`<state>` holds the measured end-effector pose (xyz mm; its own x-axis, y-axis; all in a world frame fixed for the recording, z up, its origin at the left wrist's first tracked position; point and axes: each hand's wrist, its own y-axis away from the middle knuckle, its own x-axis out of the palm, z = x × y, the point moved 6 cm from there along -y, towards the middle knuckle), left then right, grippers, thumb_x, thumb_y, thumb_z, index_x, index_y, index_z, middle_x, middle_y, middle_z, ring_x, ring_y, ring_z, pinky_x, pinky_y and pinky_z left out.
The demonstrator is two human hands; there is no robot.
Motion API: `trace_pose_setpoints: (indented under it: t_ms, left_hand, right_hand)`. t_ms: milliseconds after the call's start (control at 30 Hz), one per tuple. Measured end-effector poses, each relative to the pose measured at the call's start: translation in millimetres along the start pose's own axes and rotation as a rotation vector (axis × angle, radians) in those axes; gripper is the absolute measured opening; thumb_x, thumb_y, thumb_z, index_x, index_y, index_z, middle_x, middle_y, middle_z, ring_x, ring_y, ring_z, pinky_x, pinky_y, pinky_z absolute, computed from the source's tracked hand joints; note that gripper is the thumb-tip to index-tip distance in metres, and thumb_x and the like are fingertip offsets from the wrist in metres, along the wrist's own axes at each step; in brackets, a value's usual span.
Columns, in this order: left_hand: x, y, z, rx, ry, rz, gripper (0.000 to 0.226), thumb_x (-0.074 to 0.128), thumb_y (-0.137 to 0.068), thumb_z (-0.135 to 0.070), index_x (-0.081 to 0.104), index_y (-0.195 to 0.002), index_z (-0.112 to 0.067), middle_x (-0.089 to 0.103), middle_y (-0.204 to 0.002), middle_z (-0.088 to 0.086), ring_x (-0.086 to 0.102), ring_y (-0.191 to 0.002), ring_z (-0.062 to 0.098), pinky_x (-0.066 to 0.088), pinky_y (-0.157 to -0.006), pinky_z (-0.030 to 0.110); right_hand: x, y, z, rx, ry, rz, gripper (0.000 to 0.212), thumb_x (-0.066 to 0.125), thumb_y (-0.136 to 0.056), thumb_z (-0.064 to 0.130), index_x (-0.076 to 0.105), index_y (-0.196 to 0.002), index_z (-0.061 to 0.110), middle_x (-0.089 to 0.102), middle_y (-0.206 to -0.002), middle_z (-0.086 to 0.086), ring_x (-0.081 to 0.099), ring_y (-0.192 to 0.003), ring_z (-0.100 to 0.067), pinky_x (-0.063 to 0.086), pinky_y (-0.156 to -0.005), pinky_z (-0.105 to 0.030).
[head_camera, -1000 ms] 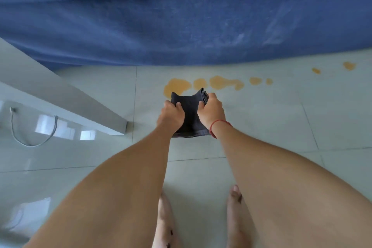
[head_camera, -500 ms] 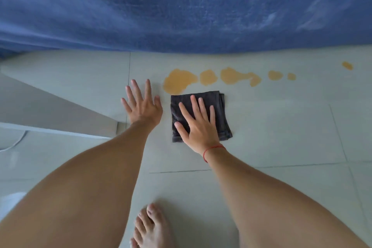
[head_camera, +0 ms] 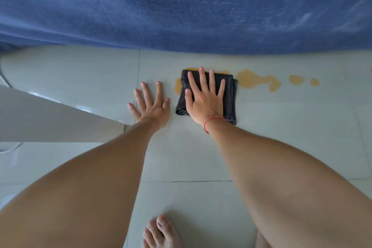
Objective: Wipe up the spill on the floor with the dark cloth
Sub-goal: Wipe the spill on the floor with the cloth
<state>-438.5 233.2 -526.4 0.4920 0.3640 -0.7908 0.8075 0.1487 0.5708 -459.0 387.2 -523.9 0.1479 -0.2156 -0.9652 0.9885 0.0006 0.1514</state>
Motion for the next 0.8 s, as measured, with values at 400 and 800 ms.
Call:
trace_pose_setpoints:
  t_ms: [400,800]
  left_hand:
    - [-18.7,4.9,10.6,0.005,-0.064,-0.08,0.063,0.022,-0.093,-0.065,-0.003,-0.149,-0.049,-0.021,-0.161,0.001,-0.018,-0.149,0.021,-0.008,-0.116,0.054]
    - [-11.8,-4.9,19.0,0.022,-0.004,0.004,0.06,0.017,-0.098,-0.054,-0.017,-0.147,-0.048,-0.037,-0.154,0.001,-0.032,-0.144,0.019,-0.017,-0.114,0.056]
  right_hand:
    - [-1.3,93.4,-46.0,-0.104,-0.01,-0.01,0.051,0.028,-0.097,0.036,0.036,-0.146,0.026,0.03,-0.157,0.005,0.027,-0.145,-0.023,0.012,-0.116,-0.045]
    - [-9.1,-12.0,-17.4,0.206,-0.111,-0.004,0.051,0.014,-0.102,0.039,0.011,-0.152,0.031,0.002,-0.162,0.012,-0.006,-0.149,-0.026,-0.008,-0.114,-0.062]
